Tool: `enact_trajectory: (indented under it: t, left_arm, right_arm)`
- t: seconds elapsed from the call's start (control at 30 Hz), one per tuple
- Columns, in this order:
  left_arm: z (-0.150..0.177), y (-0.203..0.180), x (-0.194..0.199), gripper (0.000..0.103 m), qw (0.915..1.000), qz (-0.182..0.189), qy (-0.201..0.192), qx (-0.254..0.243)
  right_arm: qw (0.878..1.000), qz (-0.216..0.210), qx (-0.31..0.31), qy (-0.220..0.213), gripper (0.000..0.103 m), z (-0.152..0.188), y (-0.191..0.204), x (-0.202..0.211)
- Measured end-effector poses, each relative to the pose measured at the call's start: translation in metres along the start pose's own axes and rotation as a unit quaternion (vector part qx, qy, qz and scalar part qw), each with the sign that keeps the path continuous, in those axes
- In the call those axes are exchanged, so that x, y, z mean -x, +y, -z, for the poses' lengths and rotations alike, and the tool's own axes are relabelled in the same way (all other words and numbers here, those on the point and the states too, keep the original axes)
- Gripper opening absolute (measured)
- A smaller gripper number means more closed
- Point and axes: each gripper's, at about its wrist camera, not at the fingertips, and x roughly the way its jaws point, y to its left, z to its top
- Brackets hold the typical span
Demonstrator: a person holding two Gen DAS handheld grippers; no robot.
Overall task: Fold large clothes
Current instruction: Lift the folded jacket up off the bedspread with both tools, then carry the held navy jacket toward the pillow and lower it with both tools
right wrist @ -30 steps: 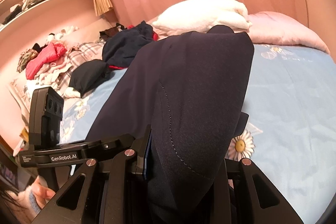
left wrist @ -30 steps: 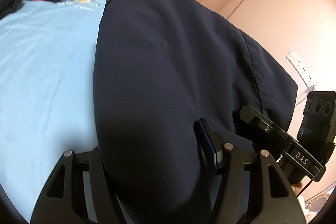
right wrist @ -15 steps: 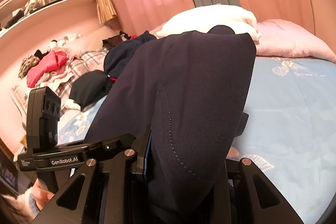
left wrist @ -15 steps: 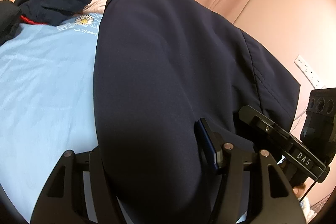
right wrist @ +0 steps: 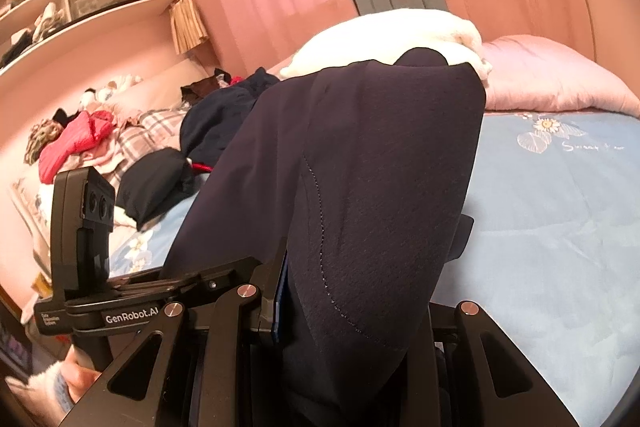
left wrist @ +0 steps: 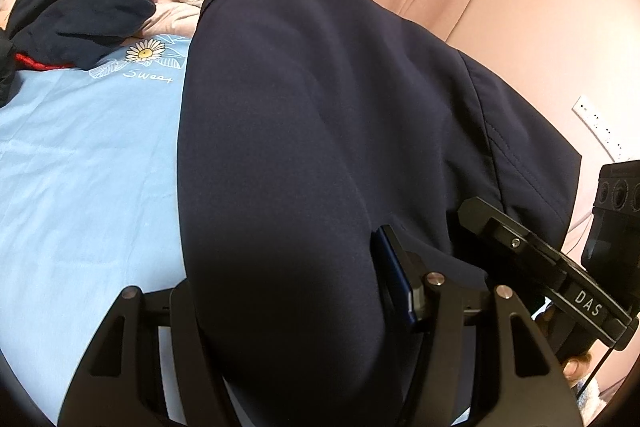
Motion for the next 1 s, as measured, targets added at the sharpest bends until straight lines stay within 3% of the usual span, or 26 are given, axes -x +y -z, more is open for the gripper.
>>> enact_trajectory:
  t: [0.37,1.0]
  left_arm:
    - [-0.015,0.01,-0.029,0.06,0.9997,-0.001,0.022,-0.011]
    - [-0.013,0.026,-0.059,0.06,0.9975,-0.018,0.068,-0.008]
  right_arm:
    - [1.0,0.009,-0.019,0.009,0.03,-0.003,-0.02,-0.019]
    - [0.998,0.011,-0.045,0.048,0.031,-0.001,-0.038,-0.04]
